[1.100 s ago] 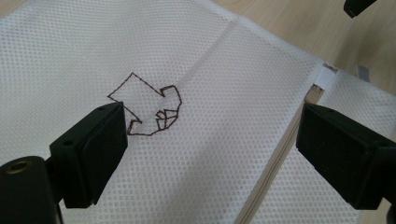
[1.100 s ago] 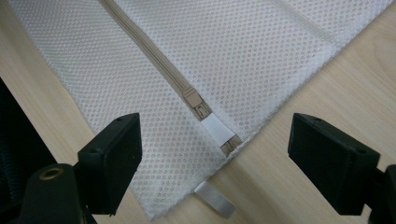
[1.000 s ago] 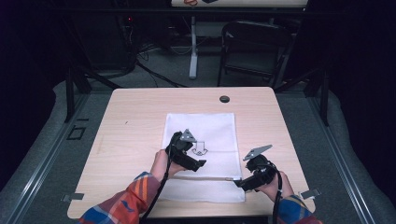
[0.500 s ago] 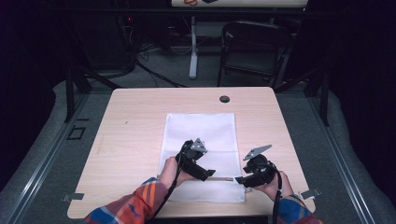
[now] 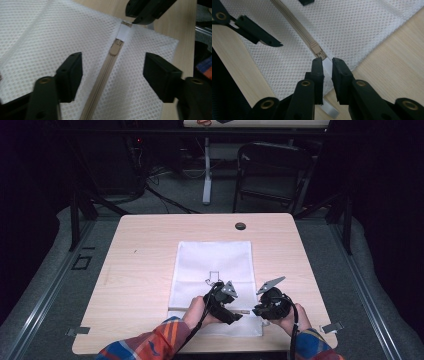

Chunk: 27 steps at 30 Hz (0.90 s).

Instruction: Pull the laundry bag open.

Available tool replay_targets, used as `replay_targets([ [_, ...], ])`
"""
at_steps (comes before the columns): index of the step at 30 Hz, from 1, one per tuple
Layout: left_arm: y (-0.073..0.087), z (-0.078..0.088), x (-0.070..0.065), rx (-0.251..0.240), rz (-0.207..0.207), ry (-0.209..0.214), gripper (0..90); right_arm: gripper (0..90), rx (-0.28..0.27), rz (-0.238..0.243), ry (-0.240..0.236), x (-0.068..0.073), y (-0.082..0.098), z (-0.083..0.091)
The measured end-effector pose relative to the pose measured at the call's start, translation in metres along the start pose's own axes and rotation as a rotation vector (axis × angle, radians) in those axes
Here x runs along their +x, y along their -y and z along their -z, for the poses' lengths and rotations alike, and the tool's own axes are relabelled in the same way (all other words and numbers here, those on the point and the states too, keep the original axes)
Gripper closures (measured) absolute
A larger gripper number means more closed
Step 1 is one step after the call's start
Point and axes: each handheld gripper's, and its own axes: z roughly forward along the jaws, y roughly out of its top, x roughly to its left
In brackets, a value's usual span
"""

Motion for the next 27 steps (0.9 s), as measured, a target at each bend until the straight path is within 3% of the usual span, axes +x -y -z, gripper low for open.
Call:
replay_targets([
  [4, -0.004, -0.005, -0.001, -0.005, -0.016, 0.02, 49.8, 85.9, 0.009, 0.002, 0.004, -0.001, -0.001, -0.003],
  [8, -0.007, -0.01, 0.0, -0.008, -0.023, 0.053, 54.7, 88.4, 0.014, -0.006, 0.004, -0.003, -0.001, -0.007],
  [10, -0.009, -0.014, 0.0, 0.014, -0.028, 0.067, 58.5, 89.1, 0.016, -0.013, -0.004, -0.003, -0.002, -0.008],
  [19, -0.011, -0.028, 0.003, 0.051, -0.023, 0.055, 66.2, 90.0, 0.022, -0.026, -0.005, -0.007, -0.002, -0.016],
  [26, -0.013, -0.032, 0.003, 0.053, -0.03, 0.062, 66.7, 90.0, 0.035, -0.045, -0.028, -0.01, 0.0, -0.023],
  [27, -0.013, -0.033, 0.002, 0.047, -0.031, 0.062, 67.0, 90.0, 0.045, -0.037, -0.011, -0.01, 0.0, -0.023],
])
